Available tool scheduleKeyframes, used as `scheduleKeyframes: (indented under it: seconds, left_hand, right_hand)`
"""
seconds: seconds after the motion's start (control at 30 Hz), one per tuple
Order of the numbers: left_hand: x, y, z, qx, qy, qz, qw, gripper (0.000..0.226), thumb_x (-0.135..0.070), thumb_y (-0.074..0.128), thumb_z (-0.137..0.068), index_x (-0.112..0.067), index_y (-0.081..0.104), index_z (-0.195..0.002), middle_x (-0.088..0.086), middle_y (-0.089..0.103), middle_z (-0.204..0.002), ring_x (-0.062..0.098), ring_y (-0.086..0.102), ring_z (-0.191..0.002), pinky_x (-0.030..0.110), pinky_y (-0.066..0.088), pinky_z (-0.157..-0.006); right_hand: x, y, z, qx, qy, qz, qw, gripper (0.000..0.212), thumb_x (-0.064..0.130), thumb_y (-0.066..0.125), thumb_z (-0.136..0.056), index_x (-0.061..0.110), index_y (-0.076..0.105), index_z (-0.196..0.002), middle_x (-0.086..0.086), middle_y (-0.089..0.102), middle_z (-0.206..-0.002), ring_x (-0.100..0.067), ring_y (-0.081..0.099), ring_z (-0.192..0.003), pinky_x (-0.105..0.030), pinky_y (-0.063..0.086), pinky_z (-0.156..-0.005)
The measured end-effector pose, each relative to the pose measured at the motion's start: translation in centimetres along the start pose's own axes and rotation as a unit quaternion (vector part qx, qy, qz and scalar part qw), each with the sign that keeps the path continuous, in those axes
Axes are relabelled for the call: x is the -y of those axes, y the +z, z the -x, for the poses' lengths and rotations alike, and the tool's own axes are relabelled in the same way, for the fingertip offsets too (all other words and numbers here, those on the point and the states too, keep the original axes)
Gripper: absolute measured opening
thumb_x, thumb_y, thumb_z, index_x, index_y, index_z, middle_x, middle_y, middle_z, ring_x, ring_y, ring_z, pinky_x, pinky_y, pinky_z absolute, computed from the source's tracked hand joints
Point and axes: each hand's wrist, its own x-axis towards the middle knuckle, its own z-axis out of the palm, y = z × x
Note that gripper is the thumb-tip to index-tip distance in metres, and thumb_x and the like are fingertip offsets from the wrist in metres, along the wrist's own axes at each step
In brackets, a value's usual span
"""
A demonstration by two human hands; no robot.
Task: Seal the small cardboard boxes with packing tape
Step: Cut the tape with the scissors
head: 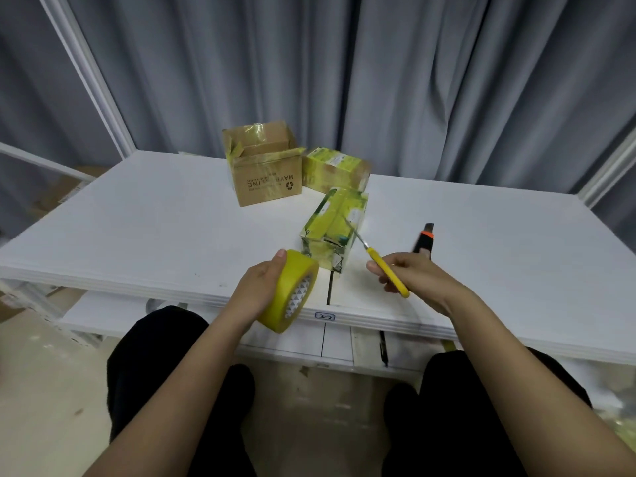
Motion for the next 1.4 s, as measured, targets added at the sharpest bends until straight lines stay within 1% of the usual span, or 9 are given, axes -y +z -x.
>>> scheduleKeyframes:
  seconds: [0.13, 0.23, 0.33, 0.4, 0.6, 0.83, 1.0, 1.23, 1.4]
  left_hand:
    - [0.0, -0.1, 0.3, -0.002, 0.014, 0.002, 1.000, 0.046, -0.059, 0.028, -0.096, -0.023, 0.057, -0.095, -0.001, 0.055, -0.093, 0.003, 0.049, -0.072, 0.023, 0.035, -0.066]
    - [0.3, -0.1, 0.5, -0.002, 0.021, 0.008, 1.000, 0.046, -0.059, 0.028, -0.096, -0.024, 0.058, -0.092, -0.002, 0.056, -0.091, 0.000, 0.049, -0.073, 0.026, 0.035, -0.068]
    - [0.3, 0.1, 0.7, -0.001, 0.021, 0.014, 1.000, 0.045, -0.060, 0.028, -0.095, -0.025, 0.057, -0.091, -0.001, 0.056, -0.090, 0.002, 0.050, -0.073, 0.028, 0.035, -0.072]
    - [0.4, 0.2, 0.8, -0.002, 0.020, 0.020, 1.000, 0.045, -0.060, 0.028, -0.095, -0.025, 0.056, -0.093, -0.001, 0.056, -0.092, 0.003, 0.051, -0.073, 0.028, 0.036, -0.074]
    - [0.5, 0.1, 0.9, -0.005, 0.023, 0.024, 0.999, 0.044, -0.059, 0.030, -0.095, -0.026, 0.058, -0.092, -0.005, 0.057, -0.089, 0.001, 0.052, -0.075, 0.023, 0.037, -0.065]
    - [0.8, 0.0, 1.1, -0.003, 0.023, 0.026, 0.999, 0.040, -0.057, 0.030, -0.096, -0.029, 0.059, -0.089, -0.011, 0.056, -0.085, 0.001, 0.052, -0.076, 0.028, 0.037, -0.074]
    - [1.0, 0.0, 1.2, -0.004, 0.035, 0.039, 0.999, 0.039, -0.054, 0.031, -0.097, -0.034, 0.053, -0.073, -0.016, 0.055, -0.076, 0.002, 0.053, -0.074, 0.016, 0.039, -0.068]
    - [0.8, 0.0, 1.1, -0.005, 0.037, 0.057, 0.998, 0.034, -0.056, 0.031, -0.096, -0.037, 0.053, -0.077, -0.017, 0.054, -0.081, 0.000, 0.052, -0.077, 0.023, 0.041, -0.068]
    - [1.0, -0.1, 1.1, -0.009, 0.023, 0.059, 0.998, 0.038, -0.056, 0.031, -0.096, -0.028, 0.056, -0.101, -0.005, 0.057, -0.096, 0.004, 0.053, -0.082, 0.028, 0.037, -0.080]
  right_hand:
    - [0.7, 0.4, 0.7, 0.061, 0.054, 0.072, 0.994, 0.083, 0.073, 0.072, -0.042, 0.011, 0.071, -0.098, -0.008, 0.069, -0.093, -0.018, 0.066, -0.082, -0.036, 0.055, -0.086]
    - [0.5, 0.2, 0.6, 0.098, 0.095, 0.097, 0.986, 0.082, 0.072, 0.068, -0.050, 0.009, 0.068, -0.104, -0.009, 0.066, -0.098, -0.016, 0.064, -0.080, -0.025, 0.055, -0.072]
    - [0.2, 0.4, 0.3, 0.116, 0.124, 0.090, 0.981, 0.066, 0.061, 0.068, -0.070, 0.005, 0.067, -0.104, -0.009, 0.064, -0.092, -0.013, 0.061, -0.069, -0.019, 0.050, -0.056]
    - [0.2, 0.6, -0.2, 0.133, 0.134, 0.064, 0.980, 0.069, 0.060, 0.069, -0.064, 0.002, 0.065, -0.102, -0.008, 0.060, -0.085, -0.013, 0.057, -0.062, -0.019, 0.048, -0.053]
    - [1.2, 1.6, -2.0, 0.205, 0.136, 0.020, 0.969, 0.063, 0.059, 0.068, -0.061, 0.006, 0.057, -0.093, -0.005, 0.051, -0.074, -0.013, 0.047, -0.058, -0.020, 0.042, -0.053]
    - [1.9, 3.0, -3.5, 0.241, 0.127, 0.006, 0.962, 0.054, 0.054, 0.066, -0.066, 0.007, 0.055, -0.090, -0.004, 0.048, -0.073, -0.013, 0.044, -0.062, -0.025, 0.039, -0.061]
    - [1.4, 3.4, -4.1, 0.210, 0.080, 0.043, 0.973, 0.053, 0.051, 0.067, -0.074, 0.002, 0.059, -0.094, -0.009, 0.050, -0.073, -0.015, 0.046, -0.058, -0.024, 0.038, -0.055]
    - [0.7, 2.9, -5.1, 0.152, 0.048, 0.095, 0.983, 0.030, 0.035, 0.080, -0.074, 0.008, 0.069, -0.079, -0.007, 0.060, -0.063, -0.010, 0.056, -0.047, -0.020, 0.049, -0.050]
    - [0.3, 2.5, -5.8, 0.115, 0.036, 0.192, 0.974, 0.054, 0.045, 0.083, -0.067, -0.003, 0.070, -0.088, -0.009, 0.063, -0.067, -0.011, 0.057, -0.051, -0.023, 0.051, -0.056]
